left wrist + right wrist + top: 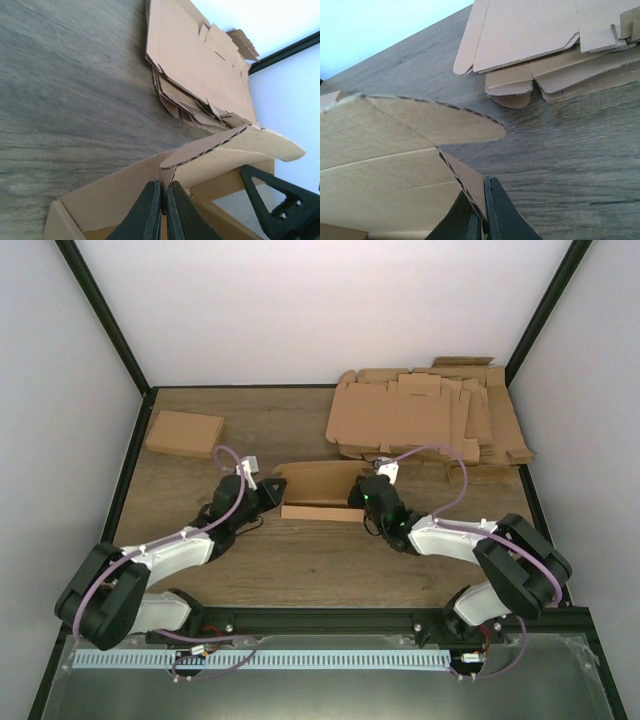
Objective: Fold the paper box
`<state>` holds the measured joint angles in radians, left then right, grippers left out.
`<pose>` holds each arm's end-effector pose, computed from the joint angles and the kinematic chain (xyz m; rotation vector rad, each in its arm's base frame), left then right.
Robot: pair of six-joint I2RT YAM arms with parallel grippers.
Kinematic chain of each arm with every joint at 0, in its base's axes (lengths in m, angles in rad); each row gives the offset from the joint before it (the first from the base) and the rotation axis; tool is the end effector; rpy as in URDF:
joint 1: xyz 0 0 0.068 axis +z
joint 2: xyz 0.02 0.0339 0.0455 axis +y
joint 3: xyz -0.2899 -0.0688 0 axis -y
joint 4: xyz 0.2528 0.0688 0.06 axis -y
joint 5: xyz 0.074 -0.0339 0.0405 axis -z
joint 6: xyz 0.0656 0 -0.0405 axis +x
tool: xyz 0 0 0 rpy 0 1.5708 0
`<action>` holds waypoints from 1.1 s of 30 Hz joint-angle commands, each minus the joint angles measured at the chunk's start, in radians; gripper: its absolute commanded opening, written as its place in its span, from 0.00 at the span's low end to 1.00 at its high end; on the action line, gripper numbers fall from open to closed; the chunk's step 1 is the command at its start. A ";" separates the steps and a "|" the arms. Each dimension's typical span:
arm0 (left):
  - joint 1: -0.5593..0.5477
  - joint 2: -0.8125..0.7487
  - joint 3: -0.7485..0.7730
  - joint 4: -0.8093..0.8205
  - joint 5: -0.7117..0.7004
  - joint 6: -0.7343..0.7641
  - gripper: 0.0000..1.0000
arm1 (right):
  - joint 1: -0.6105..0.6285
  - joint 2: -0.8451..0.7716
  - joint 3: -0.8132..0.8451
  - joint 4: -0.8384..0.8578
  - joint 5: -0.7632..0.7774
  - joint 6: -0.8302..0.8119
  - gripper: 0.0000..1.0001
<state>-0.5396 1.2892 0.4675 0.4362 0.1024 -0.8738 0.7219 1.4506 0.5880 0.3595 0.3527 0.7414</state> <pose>0.2407 -0.1520 0.1954 -0.2777 2.0817 -0.9995 0.2507 0.1905 0.1830 0.2386 2.0713 0.5439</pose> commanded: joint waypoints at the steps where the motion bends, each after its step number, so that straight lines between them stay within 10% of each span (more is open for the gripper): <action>1: -0.035 0.005 -0.068 0.018 0.118 -0.033 0.07 | 0.092 0.054 -0.042 -0.067 -0.055 0.079 0.01; 11: -0.036 -0.126 0.014 -0.223 0.083 0.131 0.26 | 0.093 0.028 -0.059 -0.032 -0.013 -0.066 0.01; 18: -0.034 -0.277 0.116 -0.572 0.043 0.293 0.82 | 0.092 0.048 -0.091 0.013 0.003 -0.132 0.01; 22: -0.033 -0.368 0.215 -0.804 0.012 0.411 0.96 | 0.093 0.062 -0.106 0.046 -0.016 -0.168 0.01; 29: -0.033 -0.256 0.462 -0.993 0.140 0.741 0.96 | 0.093 0.055 -0.150 0.156 -0.114 -0.260 0.01; 33: -0.032 -0.106 0.580 -1.052 0.231 0.927 0.72 | 0.093 0.064 -0.159 0.177 -0.136 -0.297 0.01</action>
<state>-0.5713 1.0744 0.9760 -0.4862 0.2157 -0.1986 0.7952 1.4708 0.4728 0.6163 0.2935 0.5041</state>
